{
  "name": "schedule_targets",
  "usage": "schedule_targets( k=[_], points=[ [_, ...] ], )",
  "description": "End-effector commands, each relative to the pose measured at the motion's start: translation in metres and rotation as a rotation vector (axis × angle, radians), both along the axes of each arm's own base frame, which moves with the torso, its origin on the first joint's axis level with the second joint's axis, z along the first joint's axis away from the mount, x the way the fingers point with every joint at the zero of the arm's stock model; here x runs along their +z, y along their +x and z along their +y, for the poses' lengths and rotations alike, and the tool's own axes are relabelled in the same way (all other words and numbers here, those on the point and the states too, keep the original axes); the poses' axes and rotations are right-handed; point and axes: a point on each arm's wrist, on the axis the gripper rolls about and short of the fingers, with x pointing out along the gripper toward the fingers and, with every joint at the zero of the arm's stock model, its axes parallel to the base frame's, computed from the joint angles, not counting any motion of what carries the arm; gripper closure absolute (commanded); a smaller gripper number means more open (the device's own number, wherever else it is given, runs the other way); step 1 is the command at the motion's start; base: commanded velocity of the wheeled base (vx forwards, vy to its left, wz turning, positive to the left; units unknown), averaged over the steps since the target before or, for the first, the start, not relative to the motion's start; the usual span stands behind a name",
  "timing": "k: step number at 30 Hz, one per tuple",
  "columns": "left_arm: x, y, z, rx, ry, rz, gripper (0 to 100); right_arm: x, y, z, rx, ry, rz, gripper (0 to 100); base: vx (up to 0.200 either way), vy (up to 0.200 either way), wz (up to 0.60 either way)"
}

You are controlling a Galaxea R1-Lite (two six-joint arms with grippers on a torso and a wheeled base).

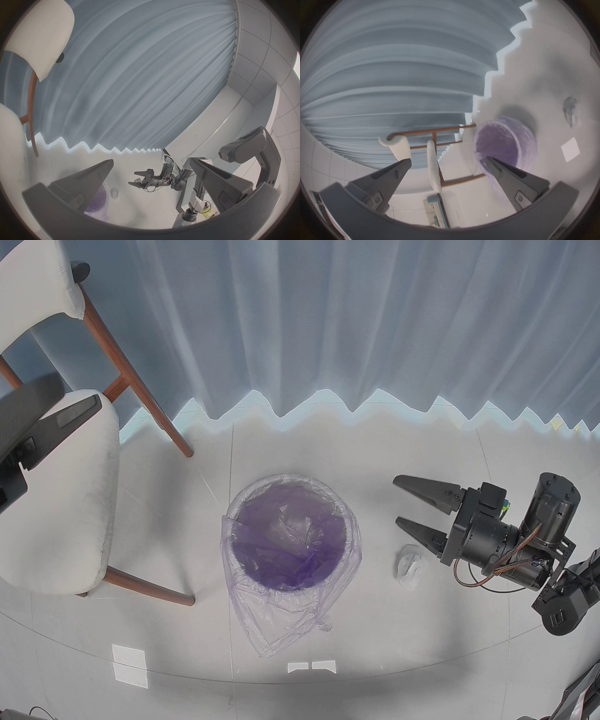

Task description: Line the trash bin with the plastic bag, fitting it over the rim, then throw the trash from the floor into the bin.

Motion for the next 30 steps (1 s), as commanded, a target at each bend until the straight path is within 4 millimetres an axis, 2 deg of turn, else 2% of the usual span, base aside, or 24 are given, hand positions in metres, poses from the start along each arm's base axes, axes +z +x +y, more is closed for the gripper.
schedule_targets(
  k=[1, 5, 7, 8, 10, 17, 21, 26, 30],
  points=[
    [-0.002, 0.002, -0.001, -0.005, 0.007, 0.019, 0, 0.042, -0.011, -0.006, 0.093, -0.187, 0.092, 0, 0.000, 0.000, 0.00],
    [-0.001, 0.004, -0.002, 0.002, 0.006, 0.020, 0, 0.026, -0.014, -0.009, 0.125, -0.361, 0.044, 0, 0.000, 0.000, 0.00],
    [-0.003, 0.007, -0.005, -0.007, 0.006, 0.044, 0, 0.004, -0.018, -0.015, 0.151, -0.484, -0.027, 0, 0.000, 0.000, 0.00],
    [-0.003, 0.007, -0.005, -0.009, 0.004, 0.047, 0, 0.003, -0.019, -0.016, 0.154, -0.490, -0.030, 0, 0.000, 0.000, 0.00],
    [-0.005, 0.007, -0.006, -0.048, -0.007, 0.088, 0, -0.016, -0.022, -0.022, 0.174, -0.582, -0.119, 0, 0.000, 0.000, 0.00],
    [-0.008, 0.005, -0.005, -0.087, 0.002, 0.089, 0, -0.037, -0.019, -0.019, 0.212, -0.545, -0.216, 0, 0.000, 0.000, 0.00],
    [-0.006, 0.006, -0.006, -0.085, -0.003, 0.084, 0, -0.066, -0.007, -0.014, 0.240, -0.586, -0.175, 0, 0.000, 0.000, 0.00],
    [-0.006, 0.006, -0.006, -0.091, -0.002, 0.085, 0, -0.107, 0.005, -0.009, 0.259, -0.640, -0.218, 0, 0.000, 0.000, 0.00],
    [-0.007, 0.005, -0.006, -0.092, -0.001, 0.084, 0, -0.132, 0.012, -0.006, 0.239, -0.625, -0.266, 0, 0.000, 0.000, 0.00]
  ],
)
